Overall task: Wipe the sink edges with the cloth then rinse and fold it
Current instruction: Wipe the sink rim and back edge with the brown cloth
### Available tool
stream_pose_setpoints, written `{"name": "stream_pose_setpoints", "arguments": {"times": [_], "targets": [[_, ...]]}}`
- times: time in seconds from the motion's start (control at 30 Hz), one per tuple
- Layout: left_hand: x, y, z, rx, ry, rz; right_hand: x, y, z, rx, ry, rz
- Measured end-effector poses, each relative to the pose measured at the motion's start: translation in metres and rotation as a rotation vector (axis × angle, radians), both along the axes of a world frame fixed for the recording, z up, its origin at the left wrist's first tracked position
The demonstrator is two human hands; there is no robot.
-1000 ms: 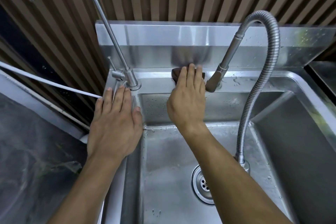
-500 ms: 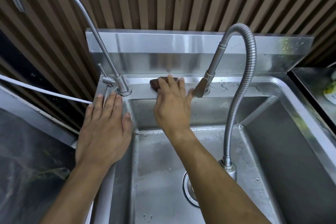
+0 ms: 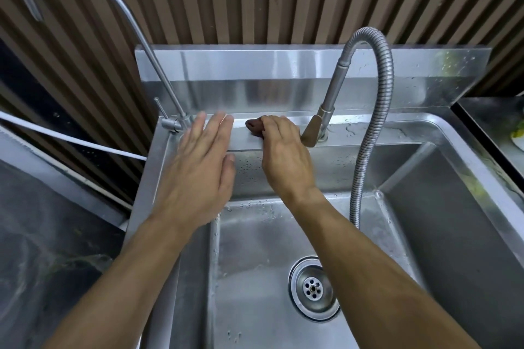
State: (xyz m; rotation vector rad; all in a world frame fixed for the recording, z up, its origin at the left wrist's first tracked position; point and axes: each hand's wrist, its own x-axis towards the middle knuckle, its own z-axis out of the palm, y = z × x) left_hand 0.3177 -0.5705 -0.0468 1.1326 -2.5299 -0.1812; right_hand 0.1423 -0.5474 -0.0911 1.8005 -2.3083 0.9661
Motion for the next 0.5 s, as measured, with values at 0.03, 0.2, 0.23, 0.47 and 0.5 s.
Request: {"name": "stream_pose_setpoints", "arguments": {"times": [0.03, 0.2, 0.23, 0.47, 0.5], "targets": [[-0.008, -0.005, 0.004, -0.002, -0.011, -0.001, 0.002, 0.006, 0.005, -0.016, 0.011, 0.023], [-0.035, -0.024, 0.028, 0.003, -0.005, -0.015, 0.009, 0.06, 0.042, -0.113, -0.024, 0.128], [-0.038, -0.025, 0.033, 0.017, 0.017, -0.03, 0.006, 0.074, 0.052, -0.141, -0.076, 0.137], [-0.071, -0.017, 0.054, -0.029, -0.088, -0.075, -0.045, 0.179, 0.146, -0.46, -0.212, 0.063], [-0.078, -0.017, 0.054, -0.046, -0.105, -0.078, -0.058, 0.186, 0.151, -0.504, -0.17, 0.011]]}}
